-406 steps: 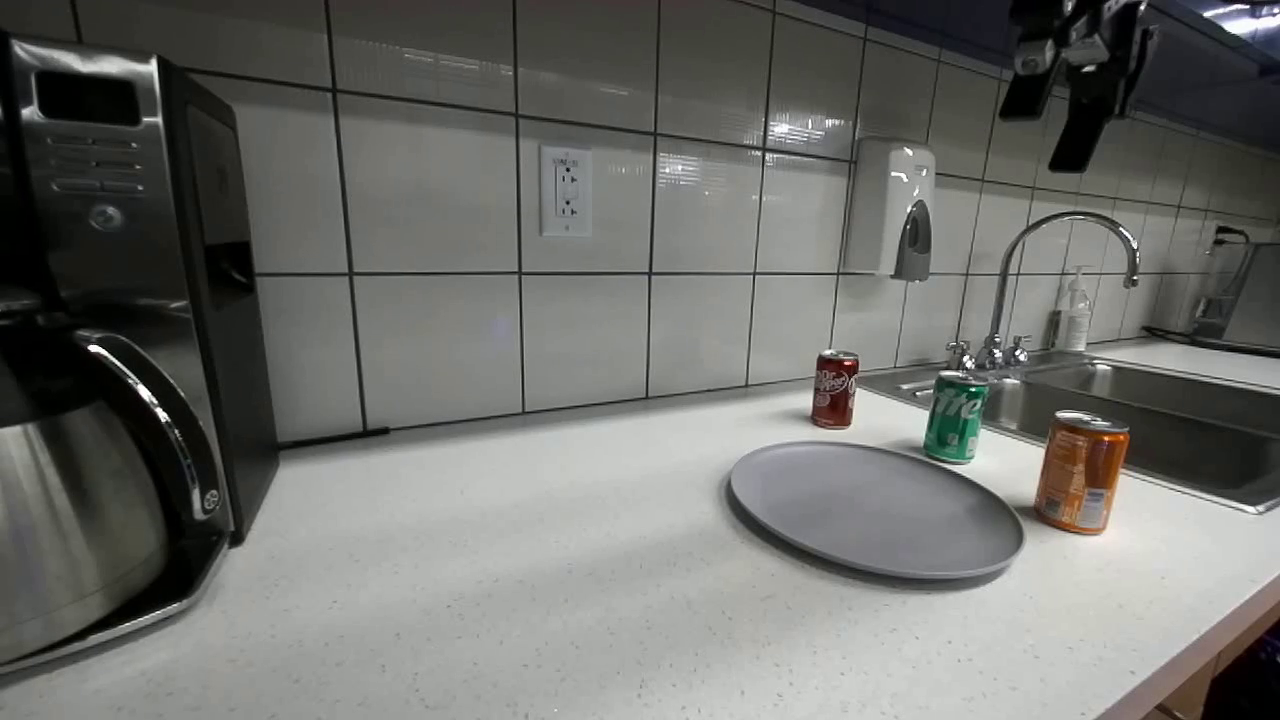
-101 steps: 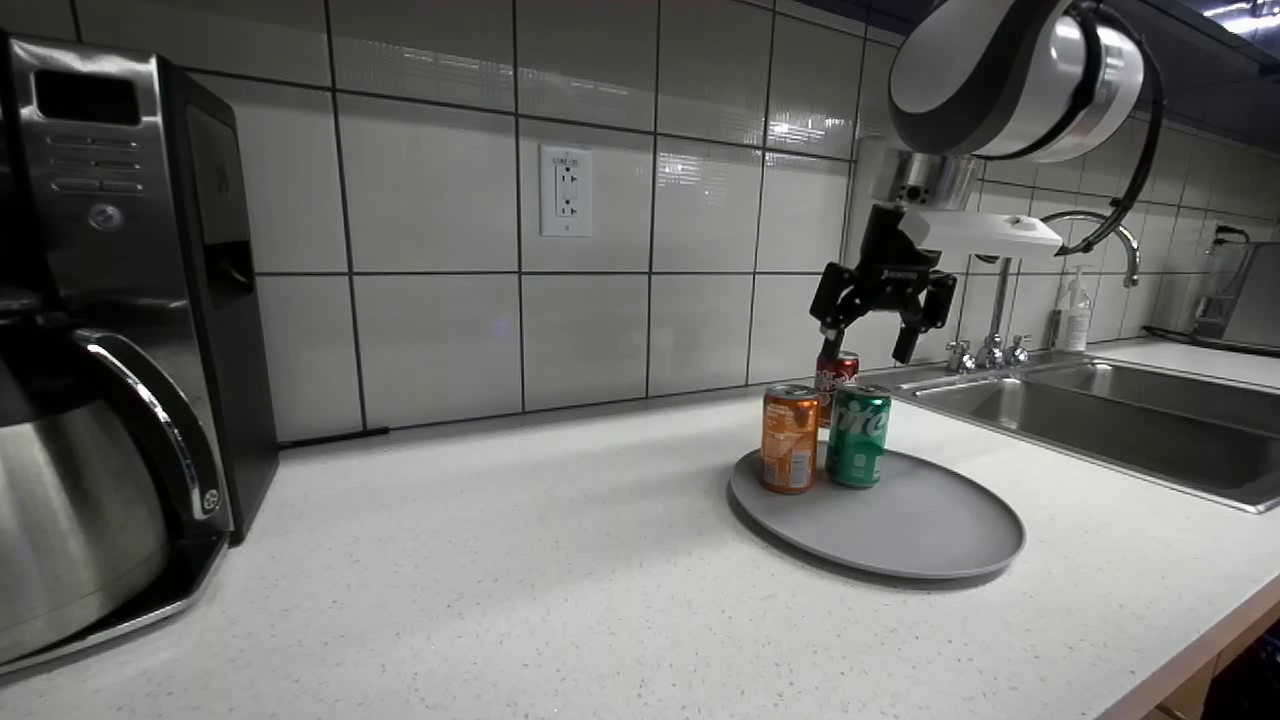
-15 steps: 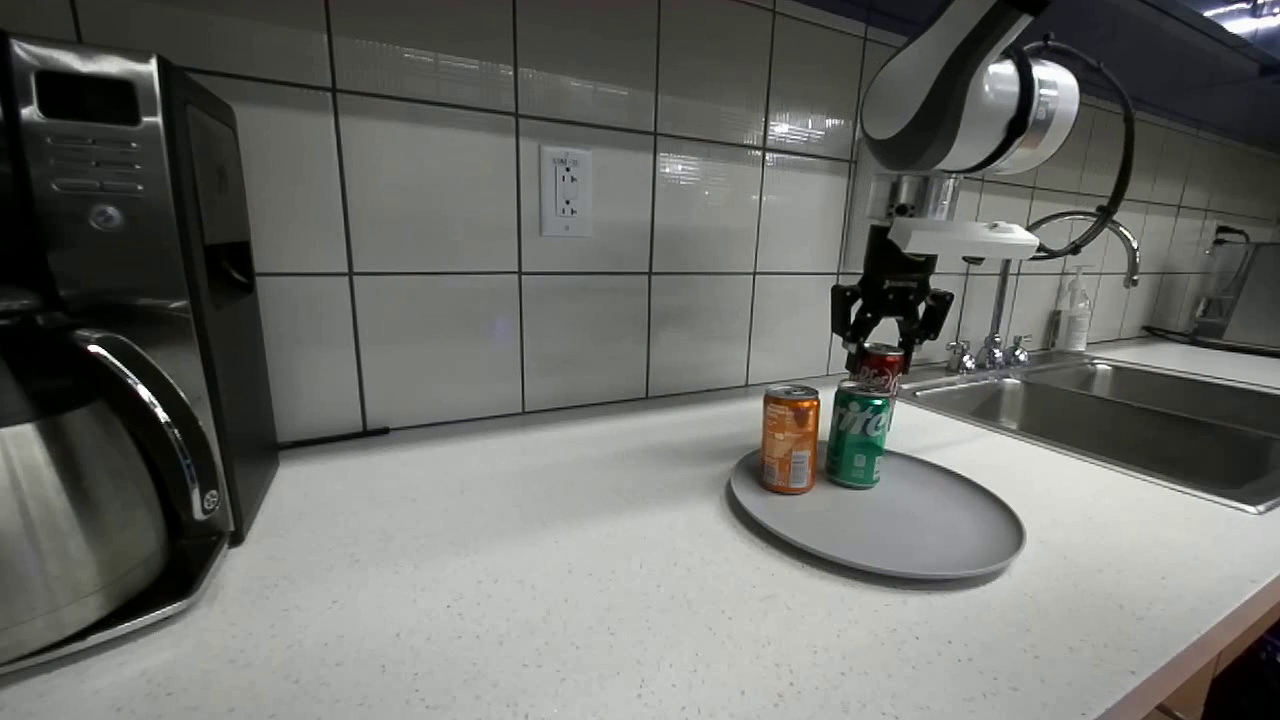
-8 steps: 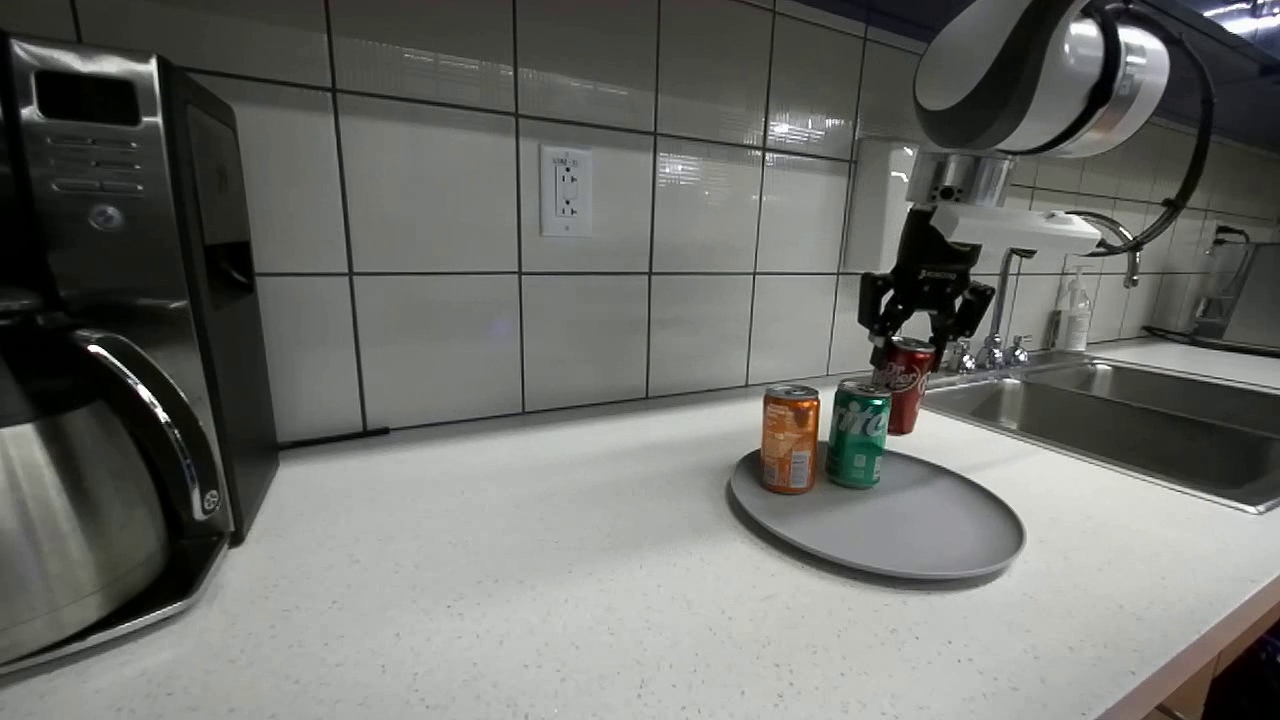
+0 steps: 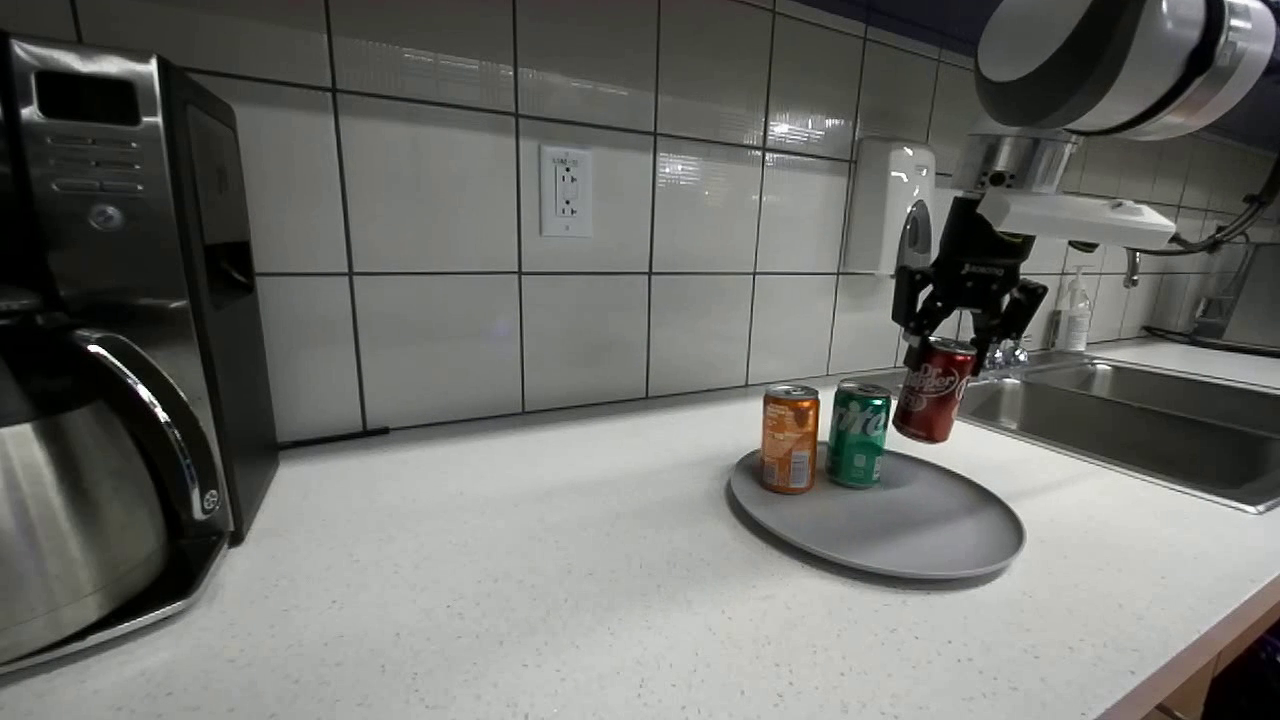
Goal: Put the cans on the grey plate
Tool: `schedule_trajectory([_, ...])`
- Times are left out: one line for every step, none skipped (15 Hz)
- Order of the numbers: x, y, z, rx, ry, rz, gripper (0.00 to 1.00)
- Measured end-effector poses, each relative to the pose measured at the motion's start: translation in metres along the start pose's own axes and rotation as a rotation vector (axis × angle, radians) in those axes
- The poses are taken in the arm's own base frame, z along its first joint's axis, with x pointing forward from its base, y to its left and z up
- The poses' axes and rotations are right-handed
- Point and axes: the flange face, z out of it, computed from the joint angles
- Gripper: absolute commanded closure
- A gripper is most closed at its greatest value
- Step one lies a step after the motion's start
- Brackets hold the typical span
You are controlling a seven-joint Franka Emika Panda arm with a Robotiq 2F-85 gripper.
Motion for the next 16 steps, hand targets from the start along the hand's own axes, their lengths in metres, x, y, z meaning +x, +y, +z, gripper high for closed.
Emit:
schedule_trajectory([-0.005,-0.001,-0.002,0.001,-0.001,0.000,0.62])
schedule_trajectory([-0.010,-0.002,-0.003,0.002,-0.002,-0.002,0.62])
schedule_trajectory([-0.014,-0.004,-0.004,0.004,-0.003,-0.008,0.62])
schedule_trajectory([-0.019,-0.008,-0.005,0.005,-0.004,-0.017,0.62])
schedule_trajectory([-0.024,-0.012,-0.006,0.007,-0.006,-0.027,0.62])
schedule_trajectory([-0.029,-0.017,-0.007,0.008,-0.008,-0.039,0.62])
schedule_trajectory([-0.034,-0.023,-0.006,0.010,-0.011,-0.053,0.62])
schedule_trajectory([-0.038,-0.029,-0.006,0.011,-0.014,-0.068,0.62])
schedule_trajectory([-0.043,-0.036,-0.006,0.013,-0.017,-0.083,0.62])
schedule_trajectory([-0.047,-0.042,-0.005,0.014,-0.021,-0.099,0.62])
schedule_trajectory([-0.050,-0.049,-0.003,0.015,-0.026,-0.115,0.62])
schedule_trajectory([-0.054,-0.055,-0.002,0.015,-0.030,-0.130,0.62])
schedule_trajectory([-0.057,-0.061,-0.001,0.016,-0.033,-0.143,0.62])
schedule_trajectory([-0.060,-0.065,0.000,0.017,-0.037,-0.154,0.62])
schedule_trajectory([-0.063,-0.068,0.001,0.017,-0.041,-0.162,0.62])
schedule_trajectory([-0.065,-0.071,0.003,0.017,-0.045,-0.168,0.62])
